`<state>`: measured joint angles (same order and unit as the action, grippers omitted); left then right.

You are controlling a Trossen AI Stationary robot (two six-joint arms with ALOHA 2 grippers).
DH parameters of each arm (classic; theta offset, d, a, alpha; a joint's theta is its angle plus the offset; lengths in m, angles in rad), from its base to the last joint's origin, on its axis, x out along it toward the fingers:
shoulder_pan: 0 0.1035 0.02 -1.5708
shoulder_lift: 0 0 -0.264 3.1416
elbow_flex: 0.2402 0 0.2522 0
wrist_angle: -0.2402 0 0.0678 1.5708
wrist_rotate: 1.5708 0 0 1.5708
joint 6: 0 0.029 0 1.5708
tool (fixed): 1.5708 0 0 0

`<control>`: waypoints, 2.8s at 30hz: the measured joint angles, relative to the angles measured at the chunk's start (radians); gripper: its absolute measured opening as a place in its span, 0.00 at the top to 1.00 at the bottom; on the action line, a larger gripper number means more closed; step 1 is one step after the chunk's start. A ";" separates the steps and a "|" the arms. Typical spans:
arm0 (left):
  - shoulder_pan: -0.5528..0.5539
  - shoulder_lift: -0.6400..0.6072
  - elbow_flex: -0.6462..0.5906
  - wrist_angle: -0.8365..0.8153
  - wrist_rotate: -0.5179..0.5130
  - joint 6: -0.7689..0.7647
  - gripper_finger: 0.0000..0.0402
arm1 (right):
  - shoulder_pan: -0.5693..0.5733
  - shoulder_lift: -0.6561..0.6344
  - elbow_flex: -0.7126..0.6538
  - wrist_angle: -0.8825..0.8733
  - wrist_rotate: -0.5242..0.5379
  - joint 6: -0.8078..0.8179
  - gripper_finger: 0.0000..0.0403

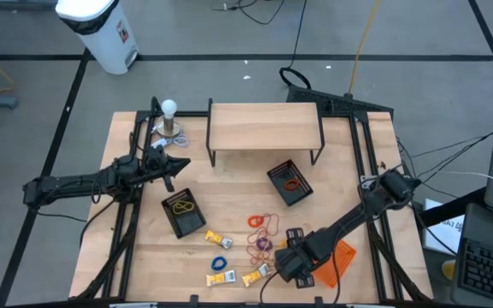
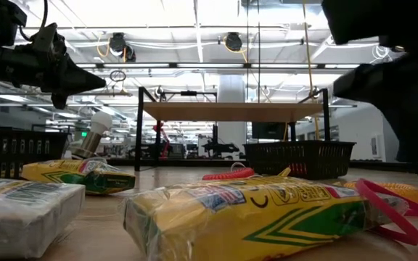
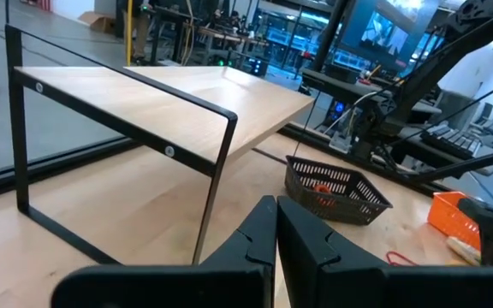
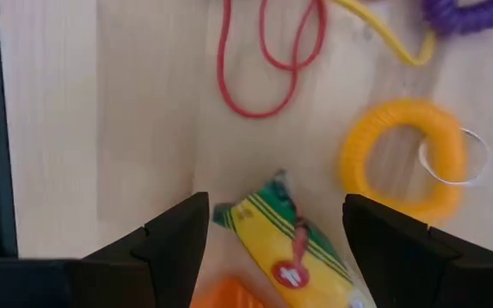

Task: Pick & Place Office Desk Supplies
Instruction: Put the yellow crayon box into the orange bin

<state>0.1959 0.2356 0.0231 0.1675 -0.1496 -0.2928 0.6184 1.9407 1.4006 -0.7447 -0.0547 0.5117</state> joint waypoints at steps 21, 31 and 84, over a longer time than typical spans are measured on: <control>0.000 0.000 0.000 0.017 -0.004 0.005 0.98 | 0.002 0.011 0.000 -0.070 0.035 -0.062 0.35; 0.000 0.000 0.000 0.017 -0.005 0.002 0.98 | -0.087 0.011 0.000 -0.097 0.162 -0.054 0.44; 0.000 0.000 0.000 0.017 0.028 -0.010 0.98 | -0.137 -0.105 -0.264 0.126 0.023 0.426 0.65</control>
<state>0.1955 0.2356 0.0230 0.1841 -0.1219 -0.3026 0.4812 1.8356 1.1370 -0.6182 -0.0315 0.9378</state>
